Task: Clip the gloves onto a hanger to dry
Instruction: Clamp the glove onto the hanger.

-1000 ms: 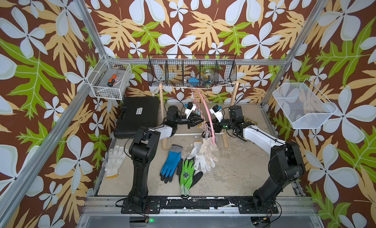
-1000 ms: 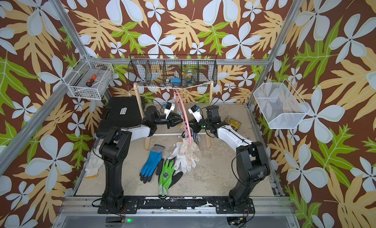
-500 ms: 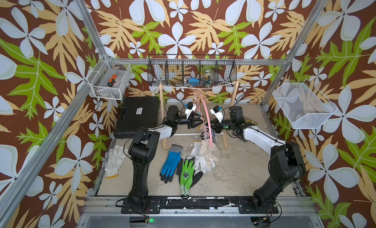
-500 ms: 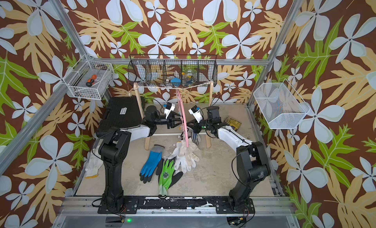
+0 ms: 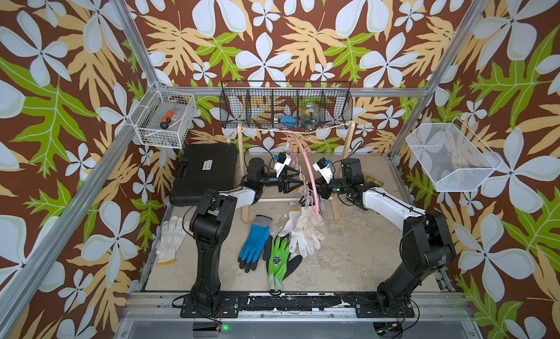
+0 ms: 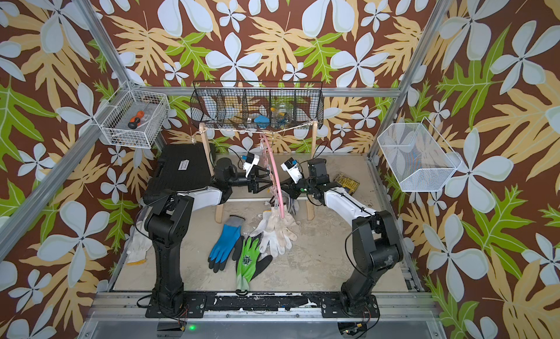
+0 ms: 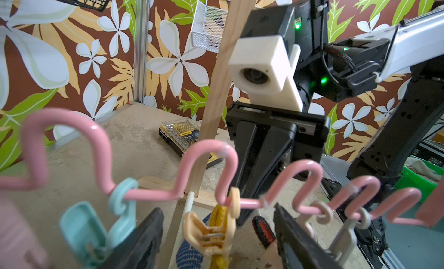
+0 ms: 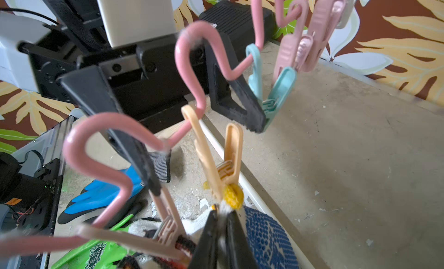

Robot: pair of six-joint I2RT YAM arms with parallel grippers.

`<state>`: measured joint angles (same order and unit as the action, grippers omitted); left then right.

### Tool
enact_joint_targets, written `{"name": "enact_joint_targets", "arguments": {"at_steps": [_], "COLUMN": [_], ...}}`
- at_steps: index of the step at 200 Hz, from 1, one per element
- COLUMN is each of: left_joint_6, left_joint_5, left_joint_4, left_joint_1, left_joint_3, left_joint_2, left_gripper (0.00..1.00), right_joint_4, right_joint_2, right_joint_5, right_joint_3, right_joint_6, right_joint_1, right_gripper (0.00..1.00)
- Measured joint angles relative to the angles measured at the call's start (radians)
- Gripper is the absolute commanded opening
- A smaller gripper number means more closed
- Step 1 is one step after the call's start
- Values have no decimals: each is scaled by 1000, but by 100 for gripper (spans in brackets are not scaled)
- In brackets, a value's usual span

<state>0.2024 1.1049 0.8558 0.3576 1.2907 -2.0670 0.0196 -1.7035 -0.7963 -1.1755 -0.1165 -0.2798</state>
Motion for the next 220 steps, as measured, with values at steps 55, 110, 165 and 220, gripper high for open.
{"name": "enact_joint_targets", "arguments": {"at_steps": [55, 110, 165, 220], "left_joint_6": [-92, -166, -236, -241], "left_joint_5": [-37, -94, -163, -211], "left_joint_4": [-116, -216, -325, -366], "left_joint_1": [-3, -5, -10, -11], "left_joint_3": [-32, -92, -124, -172], "left_joint_2": [55, 125, 188, 248], "left_gripper": [82, 84, 84, 84], "right_joint_4": [20, 52, 70, 92], "right_joint_2": [42, 104, 230, 331], "right_joint_5": [65, 169, 254, 254], "right_joint_3": [22, 66, 135, 213], "right_joint_6": [-23, -49, -40, 21], "right_joint_1": [3, 3, 10, 16], "right_gripper": [40, 54, 58, 59]}}
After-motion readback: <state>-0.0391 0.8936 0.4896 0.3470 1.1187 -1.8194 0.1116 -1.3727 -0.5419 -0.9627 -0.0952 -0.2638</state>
